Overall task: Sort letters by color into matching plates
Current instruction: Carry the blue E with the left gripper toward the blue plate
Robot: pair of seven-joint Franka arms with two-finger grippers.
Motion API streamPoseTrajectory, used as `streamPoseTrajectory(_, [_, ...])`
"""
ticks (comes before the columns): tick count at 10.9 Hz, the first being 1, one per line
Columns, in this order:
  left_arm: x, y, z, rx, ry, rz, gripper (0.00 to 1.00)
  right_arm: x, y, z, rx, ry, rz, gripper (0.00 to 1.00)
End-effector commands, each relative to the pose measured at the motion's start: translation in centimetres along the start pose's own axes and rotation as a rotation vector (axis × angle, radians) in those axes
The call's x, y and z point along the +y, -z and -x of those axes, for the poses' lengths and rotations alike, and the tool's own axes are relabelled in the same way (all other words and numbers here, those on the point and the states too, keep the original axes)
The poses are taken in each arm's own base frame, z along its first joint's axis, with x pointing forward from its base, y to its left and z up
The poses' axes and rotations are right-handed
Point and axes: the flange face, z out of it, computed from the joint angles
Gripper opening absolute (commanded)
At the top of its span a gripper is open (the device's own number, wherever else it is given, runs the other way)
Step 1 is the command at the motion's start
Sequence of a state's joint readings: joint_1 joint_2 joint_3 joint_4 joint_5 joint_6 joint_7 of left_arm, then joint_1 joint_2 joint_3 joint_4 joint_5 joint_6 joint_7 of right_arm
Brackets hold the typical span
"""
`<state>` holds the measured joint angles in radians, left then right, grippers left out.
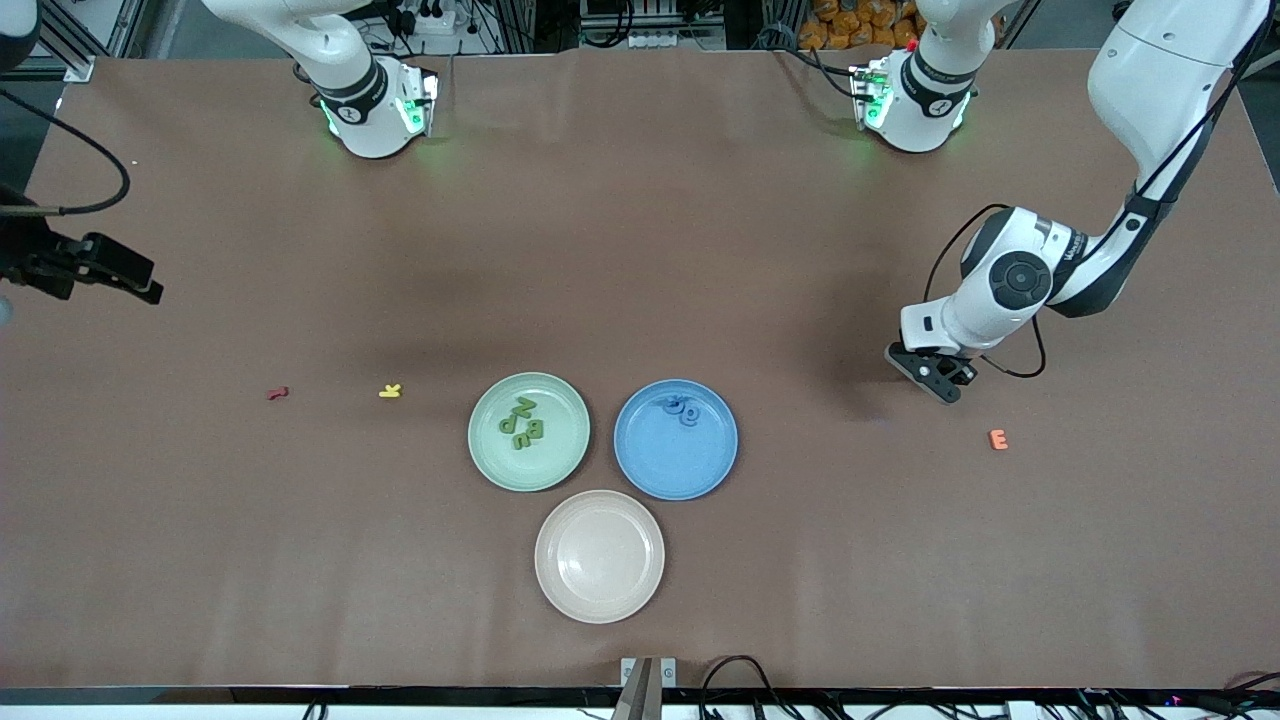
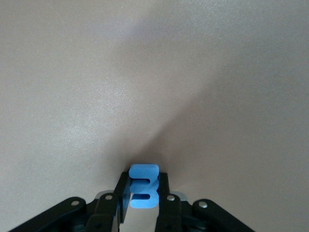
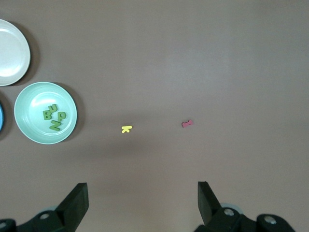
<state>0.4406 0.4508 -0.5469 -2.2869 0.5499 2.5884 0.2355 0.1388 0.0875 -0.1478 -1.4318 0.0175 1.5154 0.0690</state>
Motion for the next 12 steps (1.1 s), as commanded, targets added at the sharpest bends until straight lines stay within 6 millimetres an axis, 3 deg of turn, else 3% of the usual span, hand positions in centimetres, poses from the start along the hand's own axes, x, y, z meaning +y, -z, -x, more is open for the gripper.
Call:
streamPoseTrajectory(1, [0.1,-0.1,0.3,-0.004,0.008,-0.02,0.0,-0.8,0.1,1.4,-0.013,-0.062,0.017,1.0])
streamPoseTrajectory(3, [-0.1,0.8,-0.2,0.007,0.014,-0.035,0.0,-2.2,-0.3,1.8,-0.019,-0.079,0.022,1.0])
streamPoseTrajectory(5, [-0.3,2.4,-1.3,-0.004,0.046,-0.046,0.0,-2.2,-1.3,1.3,0.004,-0.076,0.039,1.0])
streamPoseTrajectory(8, [-0.5,5.1,-4.4,0.039,0.153,-0.049,0.0,-2.2,-1.5,1.3,0.0,-0.079,0.042,1.0])
streamPoseTrajectory(12, [1.6,8.7,-10.4,0.068,0.303,0.0,0.0,-1.7,-1.1,1.2,-0.003,-0.085,0.042,1.0])
